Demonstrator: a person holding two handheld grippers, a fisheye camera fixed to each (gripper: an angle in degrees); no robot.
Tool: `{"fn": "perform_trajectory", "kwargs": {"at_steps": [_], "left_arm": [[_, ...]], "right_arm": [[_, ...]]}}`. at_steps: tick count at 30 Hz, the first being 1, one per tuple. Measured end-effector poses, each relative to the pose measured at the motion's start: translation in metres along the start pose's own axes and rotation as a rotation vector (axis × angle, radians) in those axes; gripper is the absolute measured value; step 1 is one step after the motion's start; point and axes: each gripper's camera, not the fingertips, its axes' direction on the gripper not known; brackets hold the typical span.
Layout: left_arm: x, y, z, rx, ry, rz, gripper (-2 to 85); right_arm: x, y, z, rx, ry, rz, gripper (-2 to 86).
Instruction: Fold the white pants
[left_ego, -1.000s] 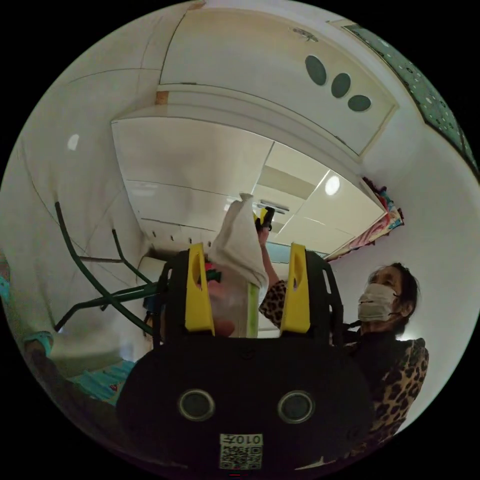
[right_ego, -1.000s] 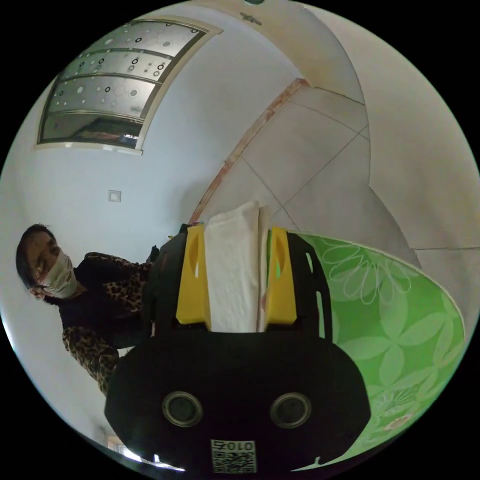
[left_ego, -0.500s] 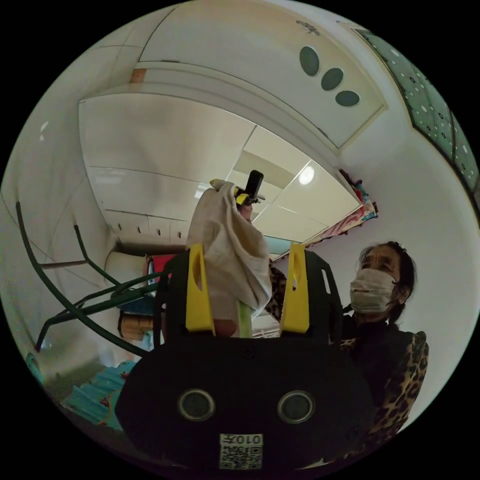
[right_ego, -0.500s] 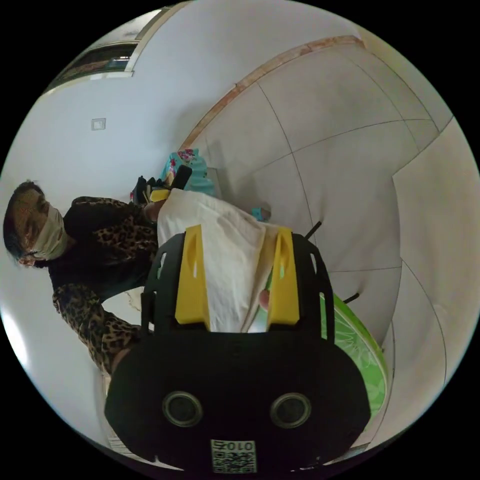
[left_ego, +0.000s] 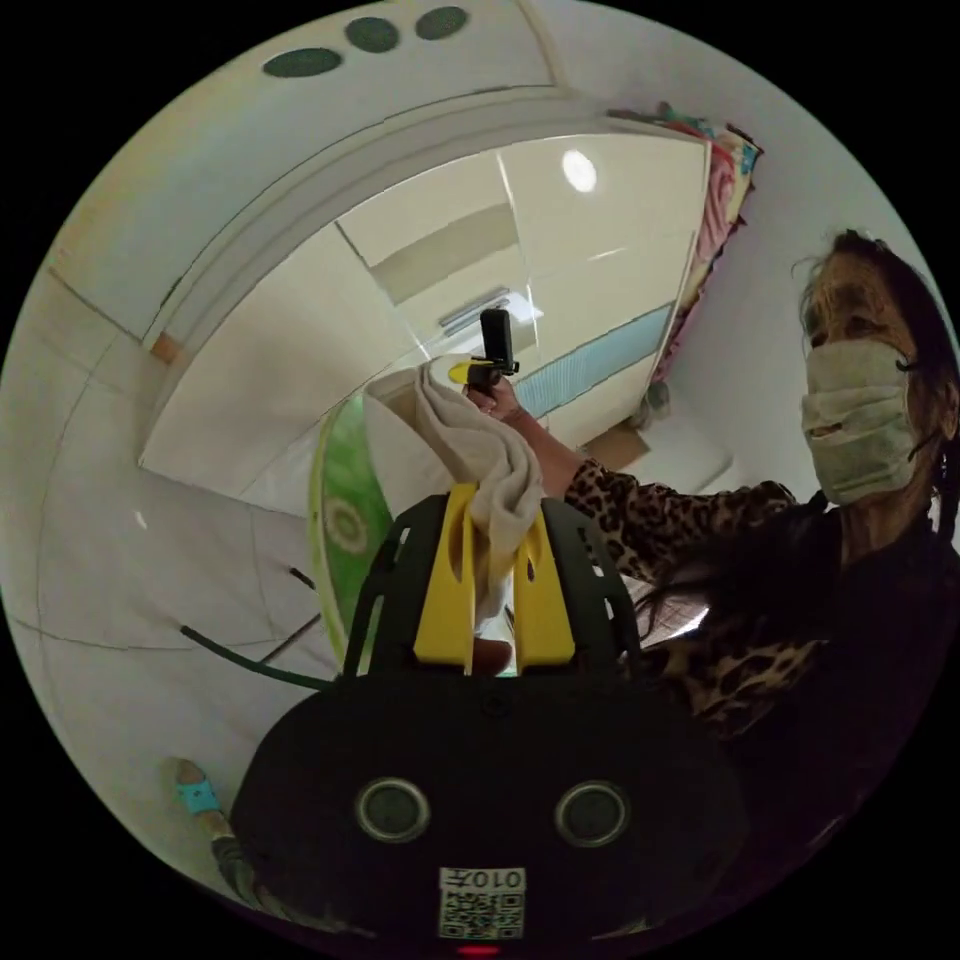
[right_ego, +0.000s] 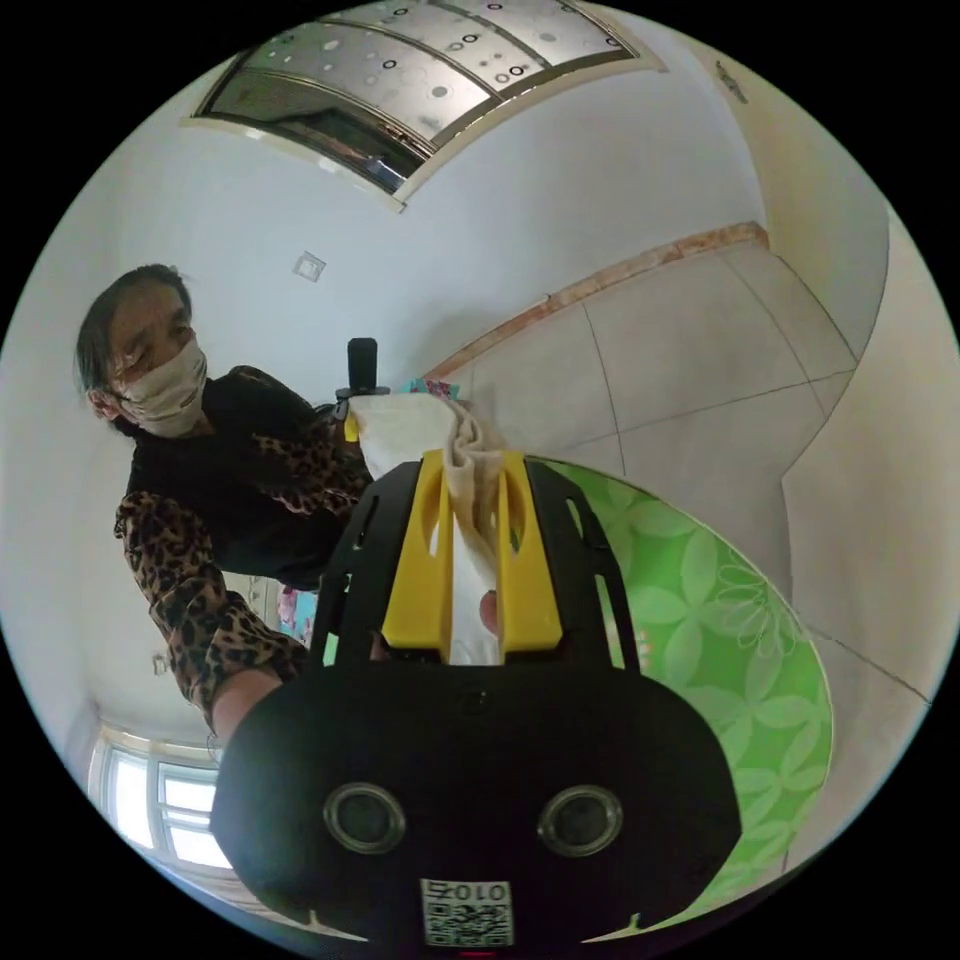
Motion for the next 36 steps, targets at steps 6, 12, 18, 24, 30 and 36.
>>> {"fn": "perform_trajectory", "kwargs": {"at_steps": [6,12,18,24,30,36], "left_arm": [[0.090,-0.011,0.069,-0.091,0.107,0.107,0.4],[0.197,0.000,0.178,-0.250,0.200,0.255,0.4],[0.294,0.061,0.350,-0.512,0.254,0.380,0.4],[0.287,0.179,0.522,-0.979,0.122,0.289,0.5],[0.323,0.195,0.552,-0.978,0.032,0.392,0.7],[0.351,0.190,0.570,-1.036,0.021,0.470,1.4]], "right_arm": [[-0.043,0.121,0.025,0.088,0.091,0.023,6.3],[-0.073,0.315,0.081,0.292,0.161,0.111,7.0],[-0.054,0.594,0.208,0.729,0.103,0.477,11.6],[-0.118,0.847,0.446,1.176,0.164,0.999,12.2],[-0.161,0.875,0.636,1.431,0.158,0.868,12.1],[-0.091,0.793,0.731,1.413,0.057,0.889,13.4]]}}
